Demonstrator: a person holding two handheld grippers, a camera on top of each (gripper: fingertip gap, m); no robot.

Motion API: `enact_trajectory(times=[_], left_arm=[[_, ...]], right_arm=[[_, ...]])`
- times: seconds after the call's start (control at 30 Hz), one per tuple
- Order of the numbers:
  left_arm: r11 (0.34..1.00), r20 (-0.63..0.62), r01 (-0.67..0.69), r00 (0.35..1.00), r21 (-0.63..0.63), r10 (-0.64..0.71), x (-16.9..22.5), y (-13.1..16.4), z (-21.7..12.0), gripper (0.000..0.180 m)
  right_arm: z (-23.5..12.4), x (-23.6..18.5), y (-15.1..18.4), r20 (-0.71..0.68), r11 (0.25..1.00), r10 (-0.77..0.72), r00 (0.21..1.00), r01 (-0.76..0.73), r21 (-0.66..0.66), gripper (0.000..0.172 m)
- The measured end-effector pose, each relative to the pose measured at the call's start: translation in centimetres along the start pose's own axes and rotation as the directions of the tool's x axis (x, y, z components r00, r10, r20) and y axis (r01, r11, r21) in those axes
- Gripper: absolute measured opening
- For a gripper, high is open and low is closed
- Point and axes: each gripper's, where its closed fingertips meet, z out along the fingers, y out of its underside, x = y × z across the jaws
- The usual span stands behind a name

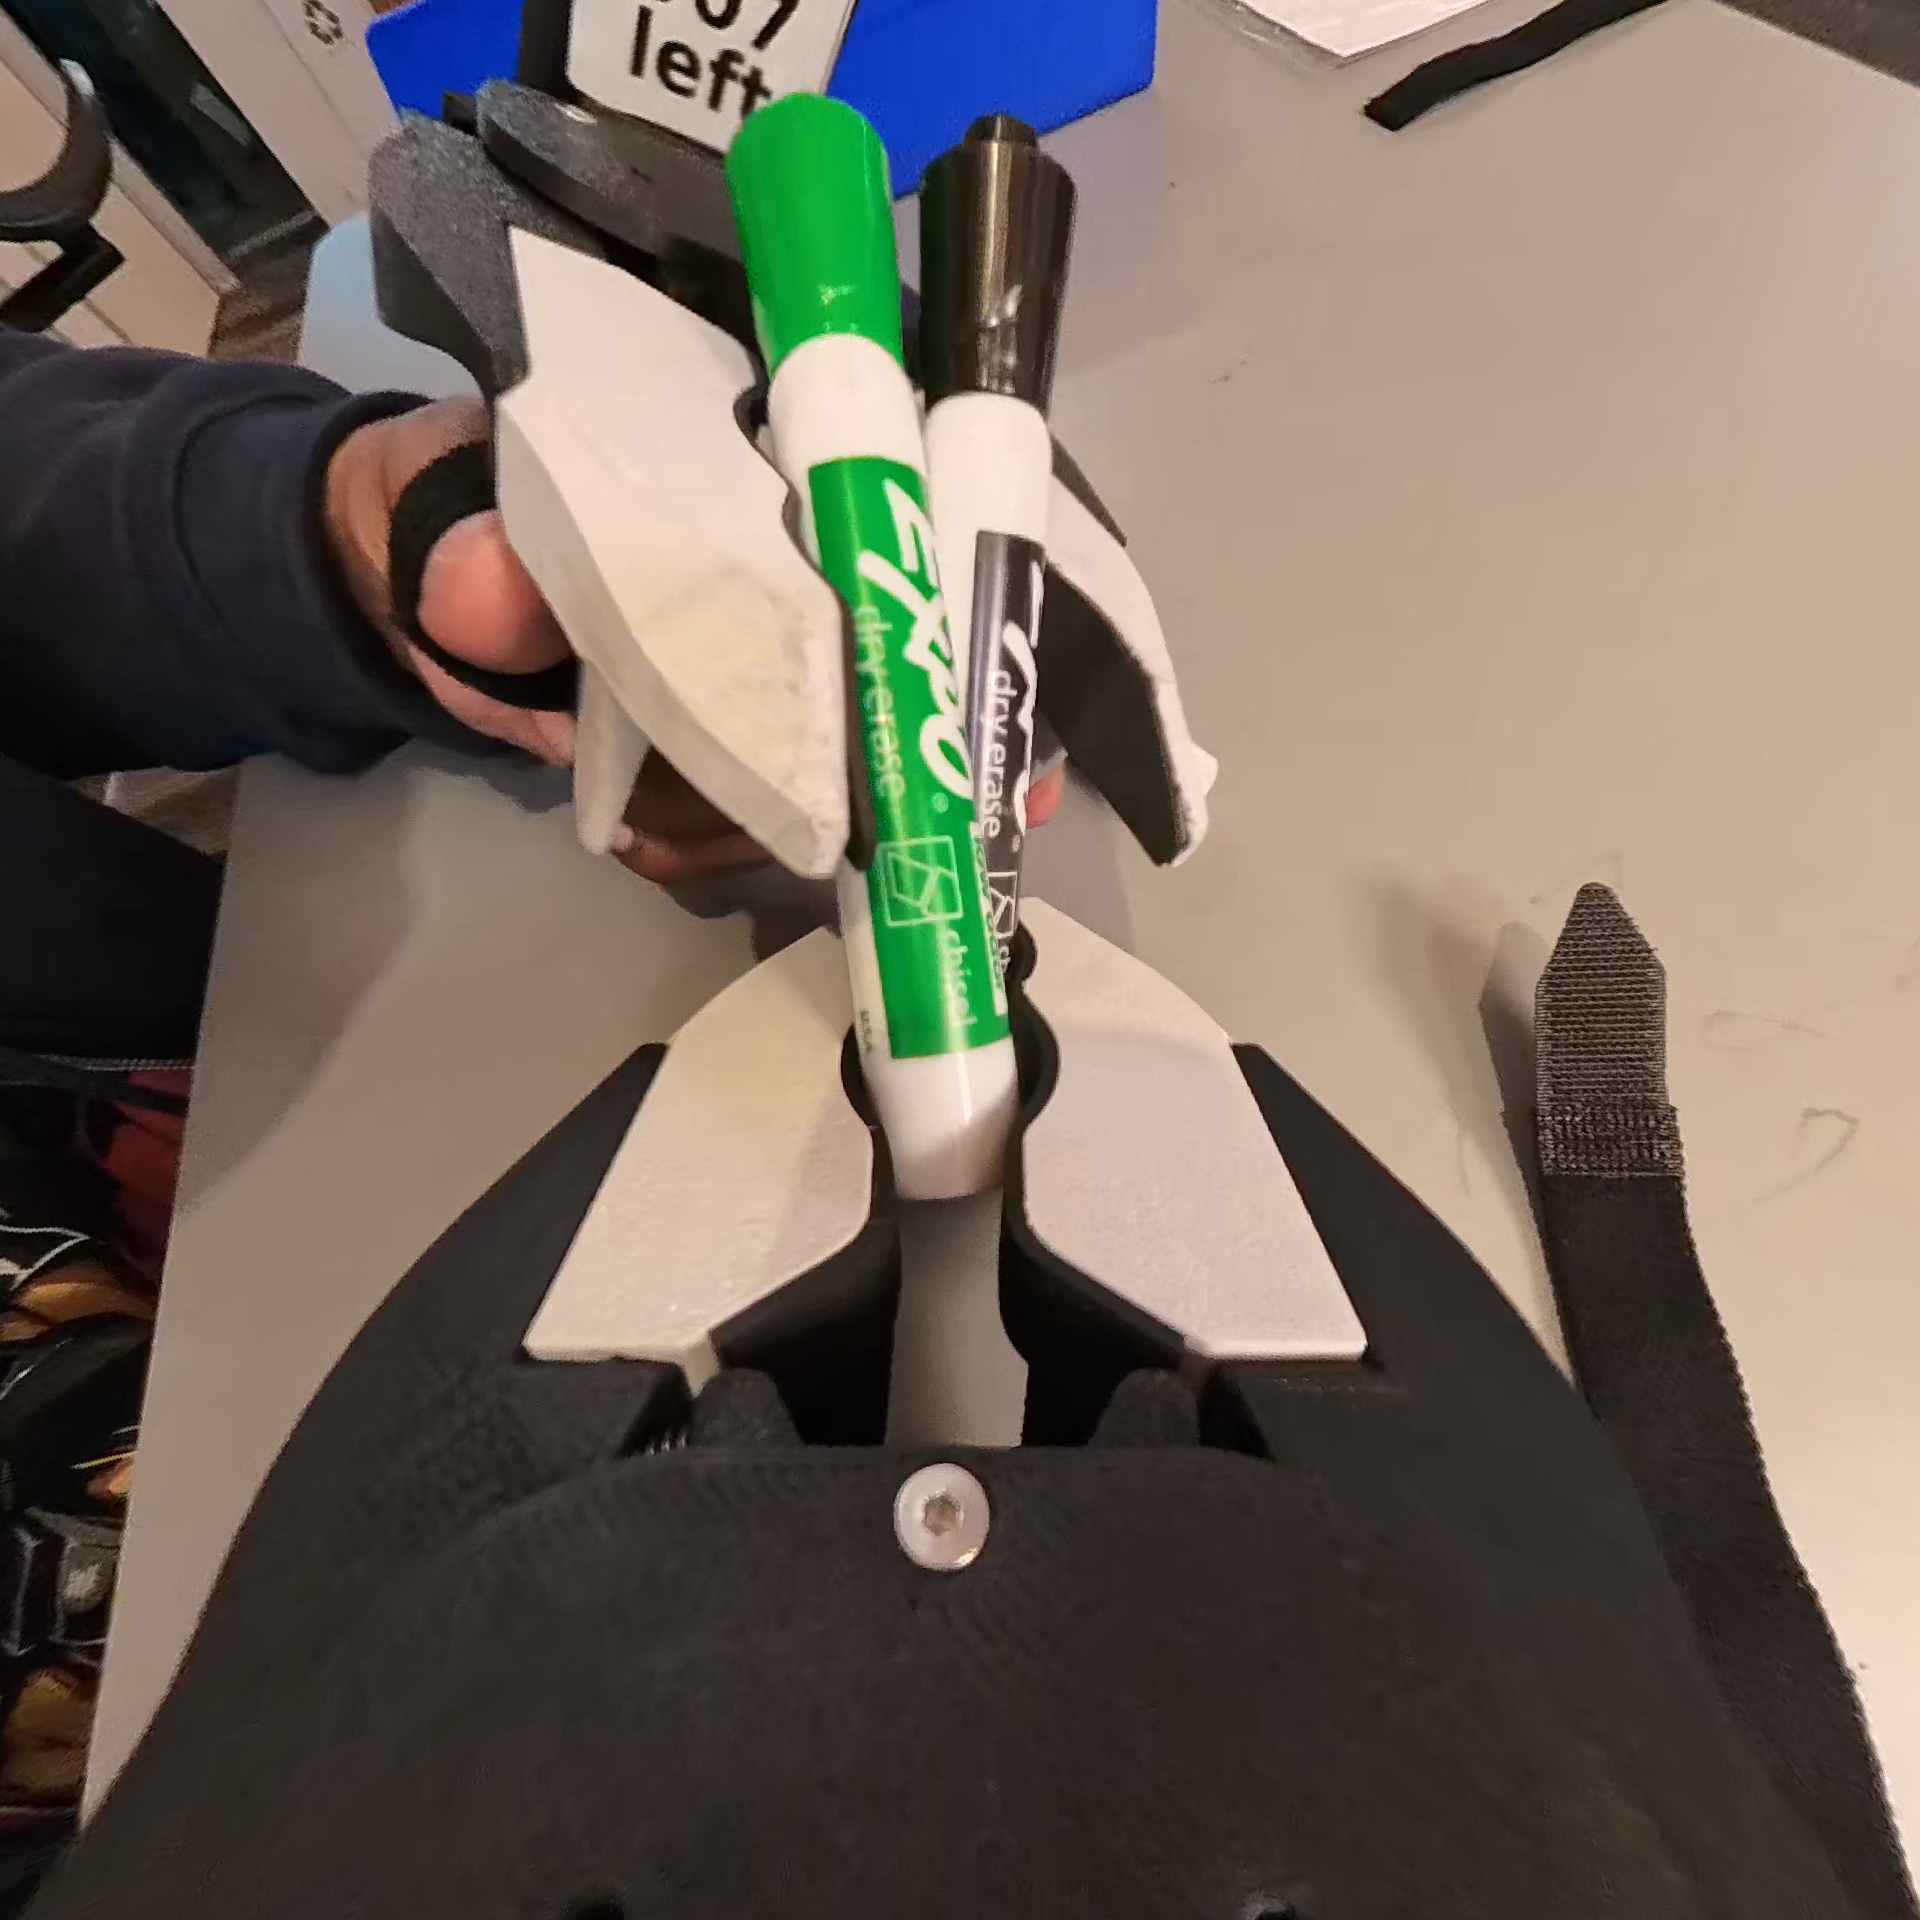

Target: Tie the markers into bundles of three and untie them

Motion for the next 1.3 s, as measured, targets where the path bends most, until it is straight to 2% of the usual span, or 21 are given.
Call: enact_trajectory(times=[0.13, 0.27, 0.43, 0.5, 0.53, 0.63, 0.87, 0.97, 1.1, 1.3], left_arm=[[0.999, -0.064, -0.035, 0.997, 0.010, 0.036, 1.1, -0.3, -0.1, 0.046], [0.992, -0.125, -0.105, 0.986, 0.068, 0.113, 2.0, -1.4, -1.0, 0.036], [0.986, -0.112, -0.166, 0.980, 0.020, 0.167, 1.8, -0.5, -0.8, 0.038], [0.987, -0.107, -0.155, 0.982, 0.034, 0.158, 1.9, -0.6, -0.5, 0.033], [0.990, -0.101, -0.133, 0.986, 0.035, 0.136, 1.8, -0.6, -0.5, 0.024], [0.999, -0.079, -0.028, 0.996, 0.032, 0.030, 1.0, -0.7, -0.5, 0.021], [0.996, -0.004, 0.053, 0.999, 0.070, -0.053, -0.3, -0.6, -0.4, 0.022], [0.987, 0.030, 0.123, 0.992, 0.101, -0.126, -1.0, -0.6, -0.4, 0.021], [0.968, 0.073, 0.204, 0.974, 0.146, -0.216, -2.0, -0.4, -0.6, 0.021], [0.935, 0.115, 0.280, 0.944, 0.216, -0.309, -2.8, -0.3, -0.9, 0.020]], right_arm=[[-0.2, -0.9, -0.4, 0.091, 0.999, 0.039, 0.995, -0.042, 0.032, 0.017], [-0.7, -1.9, -1.1, 0.192, 0.993, 0.088, 0.977, -0.102, 0.063, 0.016], [-0.5, -2.2, -0.7, 0.212, 0.994, 0.091, 0.973, -0.103, 0.045, 0.016], [-0.5, -2.3, -0.7, 0.210, 0.994, 0.087, 0.974, -0.098, 0.042, 0.016], [-0.5, -2.2, -0.7, 0.205, 0.995, 0.082, 0.975, -0.092, 0.040, 0.015], [-0.2, -1.7, -0.3, 0.154, 0.998, 0.054, 0.987, -0.058, 0.022, 0.016], [0.3, 0.0, 0.4, 0.008, 1.000, -0.020, 1.000, 0.020, -0.022, 0.017], [0.3, 1.1, 0.4, -0.096, 0.996, -0.077, 0.992, 0.074, -0.043, 0.026], [0.4, 2.4, 0.6, -0.226, 0.984, -0.170, 0.959, 0.154, -0.088, 0.038], [0.2, 3.3, 0.1, -0.368, 0.946, -0.323, 0.872, 0.291, -0.139, 0.039]])
